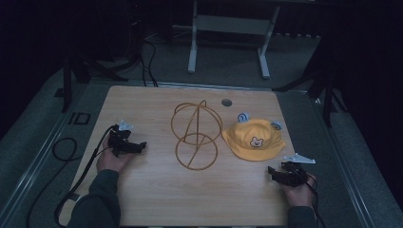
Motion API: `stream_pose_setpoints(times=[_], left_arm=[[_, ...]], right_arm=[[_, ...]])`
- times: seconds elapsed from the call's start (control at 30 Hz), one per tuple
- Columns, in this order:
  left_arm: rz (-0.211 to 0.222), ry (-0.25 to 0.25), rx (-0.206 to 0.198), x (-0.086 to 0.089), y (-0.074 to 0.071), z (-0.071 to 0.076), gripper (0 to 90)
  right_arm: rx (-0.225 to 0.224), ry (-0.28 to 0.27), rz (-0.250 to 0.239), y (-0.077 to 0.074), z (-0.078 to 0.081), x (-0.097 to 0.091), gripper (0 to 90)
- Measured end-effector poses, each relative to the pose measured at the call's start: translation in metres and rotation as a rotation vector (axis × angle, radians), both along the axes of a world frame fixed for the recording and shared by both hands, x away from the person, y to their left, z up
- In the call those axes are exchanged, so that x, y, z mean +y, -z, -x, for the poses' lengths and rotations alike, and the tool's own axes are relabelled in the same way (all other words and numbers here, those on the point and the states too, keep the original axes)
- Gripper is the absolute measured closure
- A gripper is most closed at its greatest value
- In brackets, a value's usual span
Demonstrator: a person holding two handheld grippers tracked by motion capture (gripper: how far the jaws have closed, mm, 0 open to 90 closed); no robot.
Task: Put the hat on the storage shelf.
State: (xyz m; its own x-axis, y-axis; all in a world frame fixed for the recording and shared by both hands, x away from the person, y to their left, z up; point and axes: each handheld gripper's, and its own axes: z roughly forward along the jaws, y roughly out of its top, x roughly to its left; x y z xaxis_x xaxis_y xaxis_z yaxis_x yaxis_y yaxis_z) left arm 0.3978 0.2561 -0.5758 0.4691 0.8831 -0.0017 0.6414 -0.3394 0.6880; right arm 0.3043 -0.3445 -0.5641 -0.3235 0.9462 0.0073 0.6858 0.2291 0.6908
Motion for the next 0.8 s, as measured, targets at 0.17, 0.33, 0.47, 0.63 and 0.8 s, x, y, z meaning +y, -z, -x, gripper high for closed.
stream_pose_setpoints(times=[0.17,0.33,0.47,0.63,0.8], left_arm=[[0.0,0.0,0.0,0.0,0.0,0.0,1.7],[0.0,0.0,0.0,0.0,0.0,0.0,1.7],[-0.001,0.0,0.0,0.0,0.0,0.0,1.6],[-0.001,0.001,0.0,0.0,0.0,0.0,1.7],[-0.001,0.001,0.0,0.0,0.0,0.0,1.7]], right_arm=[[0.03,-0.05,0.002,-0.007,-0.001,-0.002,42.0],[0.057,-0.139,0.039,-0.022,-0.002,0.003,44.8],[0.069,-0.205,0.07,-0.033,-0.005,0.008,48.7],[0.085,-0.287,0.117,-0.043,-0.009,0.013,51.1],[0.082,-0.359,0.11,-0.059,-0.015,0.014,52.9]])
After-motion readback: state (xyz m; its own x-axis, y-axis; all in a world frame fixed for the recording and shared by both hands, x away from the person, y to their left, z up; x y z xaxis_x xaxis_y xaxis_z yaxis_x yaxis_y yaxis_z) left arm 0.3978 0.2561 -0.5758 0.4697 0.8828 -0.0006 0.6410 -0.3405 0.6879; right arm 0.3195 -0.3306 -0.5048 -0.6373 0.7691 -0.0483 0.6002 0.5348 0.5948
